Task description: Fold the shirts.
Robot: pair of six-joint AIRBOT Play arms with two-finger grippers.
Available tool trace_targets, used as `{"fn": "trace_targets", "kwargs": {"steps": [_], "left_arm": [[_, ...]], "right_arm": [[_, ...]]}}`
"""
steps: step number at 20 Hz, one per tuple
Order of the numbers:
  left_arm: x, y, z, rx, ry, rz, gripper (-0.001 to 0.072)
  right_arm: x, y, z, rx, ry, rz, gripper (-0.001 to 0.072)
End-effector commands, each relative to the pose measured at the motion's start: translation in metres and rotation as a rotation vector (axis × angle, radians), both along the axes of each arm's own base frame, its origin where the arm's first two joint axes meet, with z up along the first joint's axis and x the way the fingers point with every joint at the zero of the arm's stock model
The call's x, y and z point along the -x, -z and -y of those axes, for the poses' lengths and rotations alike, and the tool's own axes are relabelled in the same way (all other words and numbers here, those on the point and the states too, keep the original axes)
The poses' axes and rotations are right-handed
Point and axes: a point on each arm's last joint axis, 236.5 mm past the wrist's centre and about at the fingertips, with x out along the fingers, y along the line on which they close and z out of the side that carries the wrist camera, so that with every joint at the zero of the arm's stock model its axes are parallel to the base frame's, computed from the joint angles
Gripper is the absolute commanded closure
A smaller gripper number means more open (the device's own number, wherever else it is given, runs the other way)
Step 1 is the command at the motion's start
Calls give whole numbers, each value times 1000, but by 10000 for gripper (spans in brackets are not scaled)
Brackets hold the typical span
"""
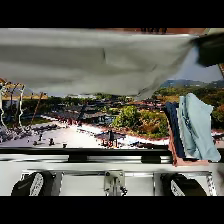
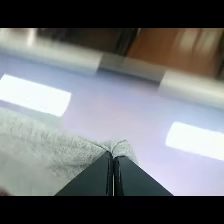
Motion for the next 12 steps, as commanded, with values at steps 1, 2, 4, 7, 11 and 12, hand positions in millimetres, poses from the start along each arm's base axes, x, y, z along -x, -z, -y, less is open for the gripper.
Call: {"fn": "trace_targets", "kwargs": {"steps": [1,2,4,7,11,12], "left_arm": [[106,-77,22,-130,-165,250,675],[115,-73,25,-145,-178,237,675],[117,-55,26,-156,-187,164,675],[106,-23,23,-180,-182,23,675],[74,27,5,-187,-166,-136,675],[60,50,-3,-171,-155,-203,675]], "right_arm": [[106,-108,27,-45,118,336,648],[121,-108,29,-44,126,335,648],[141,-98,32,-42,140,297,648],[143,-73,33,-22,142,196,648],[106,-31,36,12,153,12,648],[90,-9,39,24,165,-82,647]]}}
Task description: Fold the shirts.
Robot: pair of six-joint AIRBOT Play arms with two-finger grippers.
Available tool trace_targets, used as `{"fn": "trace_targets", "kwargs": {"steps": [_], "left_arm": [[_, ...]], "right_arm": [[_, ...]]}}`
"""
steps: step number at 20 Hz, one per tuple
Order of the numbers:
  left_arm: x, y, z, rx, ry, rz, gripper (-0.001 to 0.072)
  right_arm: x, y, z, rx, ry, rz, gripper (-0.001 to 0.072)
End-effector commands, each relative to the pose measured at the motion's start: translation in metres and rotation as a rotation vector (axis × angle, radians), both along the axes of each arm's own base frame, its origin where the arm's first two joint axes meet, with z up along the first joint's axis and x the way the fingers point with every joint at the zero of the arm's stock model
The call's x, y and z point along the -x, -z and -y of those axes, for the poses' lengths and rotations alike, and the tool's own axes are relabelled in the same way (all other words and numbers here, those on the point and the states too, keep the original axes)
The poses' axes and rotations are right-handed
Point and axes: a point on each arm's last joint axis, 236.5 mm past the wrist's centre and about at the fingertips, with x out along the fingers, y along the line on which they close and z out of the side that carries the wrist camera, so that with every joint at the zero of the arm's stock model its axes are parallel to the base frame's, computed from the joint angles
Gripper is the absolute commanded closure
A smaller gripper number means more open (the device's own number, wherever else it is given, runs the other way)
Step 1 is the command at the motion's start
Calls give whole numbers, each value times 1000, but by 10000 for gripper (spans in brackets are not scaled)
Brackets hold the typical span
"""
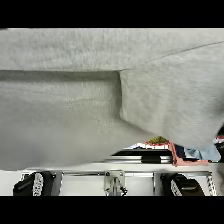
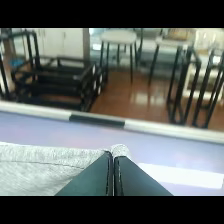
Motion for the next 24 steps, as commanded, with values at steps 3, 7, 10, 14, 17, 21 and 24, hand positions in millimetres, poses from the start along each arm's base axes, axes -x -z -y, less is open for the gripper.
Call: {"fn": "trace_targets", "kwargs": {"steps": [3,7,10,14,17,21,24], "left_arm": [[-61,127,-34,51,30,-363,677],[-125,244,-50,205,118,-656,677],[-196,308,-39,273,199,-770,678],[-287,378,-43,459,128,-753,676],[-326,410,-42,560,116,-744,675],[-363,423,-35,557,116,-679,675],[-375,445,-34,556,101,-679,675]], "right_arm": [[-70,122,8,-6,40,-508,648],[-159,248,2,-33,32,-817,647],[-218,325,-4,-73,29,-923,648],[-298,362,3,-126,84,-781,647],[-327,386,8,-169,121,-743,648],[-335,428,2,-243,138,-814,647],[-336,450,-4,-276,134,-860,647]]}}
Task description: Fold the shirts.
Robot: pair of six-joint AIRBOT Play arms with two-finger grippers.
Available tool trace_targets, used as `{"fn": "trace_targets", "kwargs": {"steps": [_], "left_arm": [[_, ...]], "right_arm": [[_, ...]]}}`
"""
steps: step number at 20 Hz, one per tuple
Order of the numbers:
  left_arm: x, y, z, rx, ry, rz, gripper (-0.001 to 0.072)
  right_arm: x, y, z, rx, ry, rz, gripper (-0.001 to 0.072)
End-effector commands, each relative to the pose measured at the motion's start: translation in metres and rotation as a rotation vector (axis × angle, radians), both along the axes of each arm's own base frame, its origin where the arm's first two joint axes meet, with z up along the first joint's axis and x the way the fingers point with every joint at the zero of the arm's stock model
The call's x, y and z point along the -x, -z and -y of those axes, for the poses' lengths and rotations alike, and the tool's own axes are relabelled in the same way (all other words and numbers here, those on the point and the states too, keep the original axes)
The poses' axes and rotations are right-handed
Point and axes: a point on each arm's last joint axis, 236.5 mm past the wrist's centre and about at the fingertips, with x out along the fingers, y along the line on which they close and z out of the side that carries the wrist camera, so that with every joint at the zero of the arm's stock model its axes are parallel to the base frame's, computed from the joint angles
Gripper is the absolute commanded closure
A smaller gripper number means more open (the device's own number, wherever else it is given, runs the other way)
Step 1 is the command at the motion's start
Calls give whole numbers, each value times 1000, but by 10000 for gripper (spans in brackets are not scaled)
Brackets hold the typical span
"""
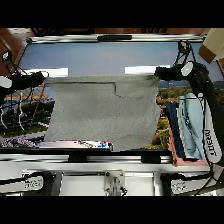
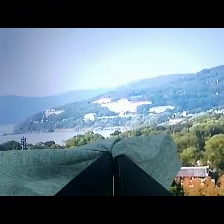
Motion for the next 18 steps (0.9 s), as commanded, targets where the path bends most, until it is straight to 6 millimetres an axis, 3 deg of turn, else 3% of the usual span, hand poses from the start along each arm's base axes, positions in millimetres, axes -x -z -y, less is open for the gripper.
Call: {"fn": "trace_targets", "kwargs": {"steps": [1,3,6,9,13,18], "left_arm": [[-18,30,1,11,-24,-5,674],[-14,48,5,23,-12,-57,675],[-5,57,8,37,9,-110,674],[25,79,16,82,62,-258,674],[64,109,23,151,114,-451,674],[82,124,23,158,132,-530,674]], "right_arm": [[-4,23,-5,-44,18,-37,647],[13,31,-9,-51,2,-114,647],[64,52,-18,-59,-56,-346,647],[110,67,-14,34,-119,-537,647],[130,84,-13,156,-114,-611,647],[154,111,-23,139,-98,-683,647]]}}
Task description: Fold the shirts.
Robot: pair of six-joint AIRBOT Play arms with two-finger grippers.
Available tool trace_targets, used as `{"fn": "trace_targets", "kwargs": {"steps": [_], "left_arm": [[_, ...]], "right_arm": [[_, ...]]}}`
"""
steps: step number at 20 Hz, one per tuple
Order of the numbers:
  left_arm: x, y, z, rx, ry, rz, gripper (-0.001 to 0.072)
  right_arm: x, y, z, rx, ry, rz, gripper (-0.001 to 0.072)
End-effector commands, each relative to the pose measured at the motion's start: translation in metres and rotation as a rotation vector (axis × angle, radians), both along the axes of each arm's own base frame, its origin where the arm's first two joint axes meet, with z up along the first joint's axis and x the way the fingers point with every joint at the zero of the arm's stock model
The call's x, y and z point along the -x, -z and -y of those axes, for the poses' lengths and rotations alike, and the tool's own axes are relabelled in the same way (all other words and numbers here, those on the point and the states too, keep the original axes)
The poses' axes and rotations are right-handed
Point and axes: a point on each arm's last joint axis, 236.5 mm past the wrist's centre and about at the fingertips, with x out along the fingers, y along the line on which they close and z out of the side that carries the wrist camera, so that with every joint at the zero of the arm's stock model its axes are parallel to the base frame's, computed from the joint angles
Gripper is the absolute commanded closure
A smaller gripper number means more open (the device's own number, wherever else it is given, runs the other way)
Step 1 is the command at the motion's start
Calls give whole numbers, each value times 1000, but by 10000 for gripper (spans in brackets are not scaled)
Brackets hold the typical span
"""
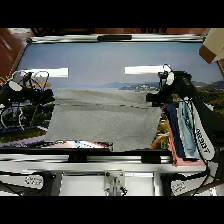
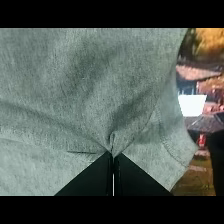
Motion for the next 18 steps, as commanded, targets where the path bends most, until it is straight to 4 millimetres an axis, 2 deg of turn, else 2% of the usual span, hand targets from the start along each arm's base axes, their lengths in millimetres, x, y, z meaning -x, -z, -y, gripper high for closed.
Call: {"fn": "trace_targets", "kwargs": {"steps": [1,2,3,4,5,8,10,12,14,16,18], "left_arm": [[15,10,3,16,24,-68,674],[16,10,3,18,19,-71,669],[18,10,4,25,21,-84,558],[25,9,8,40,36,-110,283],[33,5,13,58,58,-143,135],[58,-26,27,98,147,-220,129],[80,-53,32,93,210,-233,129],[111,-65,22,24,257,-268,129],[143,-63,11,13,230,-305,129],[172,-51,-3,38,193,-337,129],[192,-35,-17,70,152,-373,111]], "right_arm": [[18,14,-6,-3,18,-61,646],[18,13,-7,-6,19,-58,587],[17,9,-7,-7,19,-45,331],[15,2,-6,-3,13,-25,204],[13,-11,-2,10,8,9,204],[15,-61,18,81,-9,112,204],[41,-88,25,106,-70,84,204],[74,-105,29,119,-136,13,204],[98,-118,24,87,-169,0,204],[109,-132,20,63,-176,51,204],[115,-145,20,58,-175,93,204]]}}
